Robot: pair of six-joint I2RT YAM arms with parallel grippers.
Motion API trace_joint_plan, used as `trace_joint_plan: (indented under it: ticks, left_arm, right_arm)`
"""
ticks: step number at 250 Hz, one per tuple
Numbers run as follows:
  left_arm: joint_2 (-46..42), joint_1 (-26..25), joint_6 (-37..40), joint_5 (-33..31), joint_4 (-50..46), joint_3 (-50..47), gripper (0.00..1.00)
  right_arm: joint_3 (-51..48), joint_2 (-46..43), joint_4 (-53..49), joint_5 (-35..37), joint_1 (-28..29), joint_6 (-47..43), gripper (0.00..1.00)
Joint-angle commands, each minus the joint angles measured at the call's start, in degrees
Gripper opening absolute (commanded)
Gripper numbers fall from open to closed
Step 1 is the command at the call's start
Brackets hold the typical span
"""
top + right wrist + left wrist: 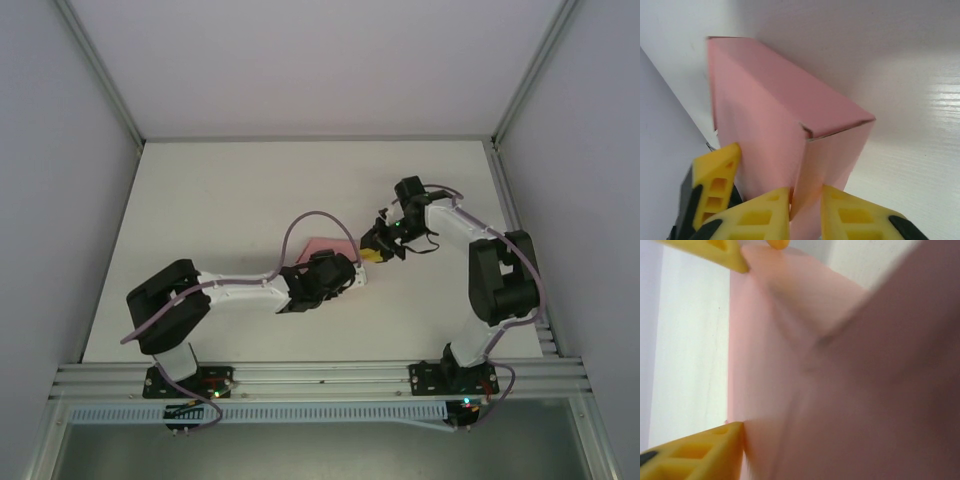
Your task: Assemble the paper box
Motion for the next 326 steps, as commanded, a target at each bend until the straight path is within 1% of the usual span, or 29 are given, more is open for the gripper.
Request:
trace_joint_plan:
  ticks: [1, 14, 37, 43, 53, 65, 77, 89, 105, 120, 129, 152, 165, 187, 217, 231, 246, 275, 297, 304, 316, 326]
  left_arm:
    - [-2.3, 0.1, -0.6, -2.5, 3.1, -0.3, 0.52]
    - [-3.1, 0.3, -0.7, -2.0, 2.0, -0.3, 0.52]
    - [-4.3, 0.3, -1.1, 0.1, -1.3, 0.6, 0.52]
    - [-4.6, 0.3, -1.2, 0.5, -2.4, 1.1, 0.52]
    - [-4.9, 0.4, -1.2, 2.0, -5.5, 2.1, 0.51]
    - [-5.1, 0.6, -1.3, 3.5, -9.6, 3.7, 0.52]
    - [-5.3, 1.1, -1.5, 5.8, -15.2, 6.1, 0.52]
    - [-5.5, 2.2, -0.9, 10.4, -21.1, 8.4, 0.52]
    - [-6.1, 4.0, -0.5, 14.0, -26.0, 11.3, 0.52]
    - [-6.0, 6.3, 2.3, 23.4, -33.5, 14.8, 0.55]
    - [-5.6, 7.2, 3.6, 26.5, -36.9, 16.7, 0.56]
    - [-3.9, 9.3, 6.3, 31.0, -41.8, 19.9, 0.56]
    - [-2.3, 10.5, 6.8, 32.4, -43.9, 21.3, 0.56]
    - [0.7, 12.2, 6.8, 34.1, -44.4, 23.0, 0.56]
    - [4.2, 13.2, 5.7, 34.4, -43.7, 23.7, 0.56]
    - [5.0, 13.3, 4.8, 34.4, -43.6, 23.7, 0.56]
    - [5.3, 13.2, 4.3, 34.6, -43.1, 23.5, 0.56]
    - [5.4, 13.2, 4.3, 34.7, -41.9, 23.4, 0.53]
    - [5.4, 13.2, 3.8, 34.7, -42.1, 23.6, 0.53]
    - [5.4, 13.0, 3.4, 34.7, -41.9, 23.4, 0.55]
    - [5.5, 12.8, 2.3, 34.7, -41.8, 23.3, 0.66]
    - [5.0, 12.5, 1.8, 34.8, -40.7, 22.5, 0.69]
  right_arm:
    - [-0.1, -0.4, -3.5, -1.7, -0.2, -1.5, 0.31]
    - [0.2, -1.2, -3.0, -0.5, -0.4, -1.5, 0.35]
    - [0.5, -3.8, -1.5, 2.4, -1.8, -0.7, 0.5]
    - [0.7, -4.7, -1.2, 3.6, -2.3, -0.2, 0.53]
    - [0.9, -6.3, -0.6, 5.2, -3.3, -0.8, 0.56]
    - [1.4, -8.7, -0.4, 8.2, -4.4, -1.8, 0.65]
    - [1.3, -11.9, 1.1, 11.8, -5.2, -2.5, 0.66]
    - [0.6, -15.3, 3.2, 14.7, -5.7, -2.8, 0.7]
    - [-1.1, -20.1, 7.4, 16.6, -5.9, -3.8, 0.72]
    - [-3.6, -24.2, 11.6, 17.7, -5.9, -3.7, 0.74]
    - [-5.6, -26.4, 14.1, 18.2, -5.9, -3.0, 0.75]
    - [-11.1, -30.1, 20.3, 16.8, -6.0, 0.5, 0.76]
    - [-13.2, -30.8, 22.1, 14.7, -6.0, 1.5, 0.76]
    - [-15.2, -30.5, 22.6, 11.0, -5.9, 1.1, 0.74]
    - [-18.1, -31.5, 24.1, 10.5, -5.5, -1.6, 0.73]
    - [-19.0, -32.5, 25.6, 9.8, -5.3, -4.6, 0.72]
    - [-19.6, -33.3, 26.6, 11.4, -5.2, -6.1, 0.71]
    - [-19.2, -32.9, 27.9, 10.7, -2.7, -11.1, 0.69]
    - [-17.6, -30.7, 23.6, 15.2, -2.0, -12.1, 0.7]
    - [-17.4, -30.0, 22.7, 16.2, -2.0, -12.5, 0.7]
    - [-17.3, -29.0, 22.1, 17.5, -2.0, -12.3, 0.7]
    - [-17.5, -28.4, 22.4, 17.2, -1.9, -12.0, 0.7]
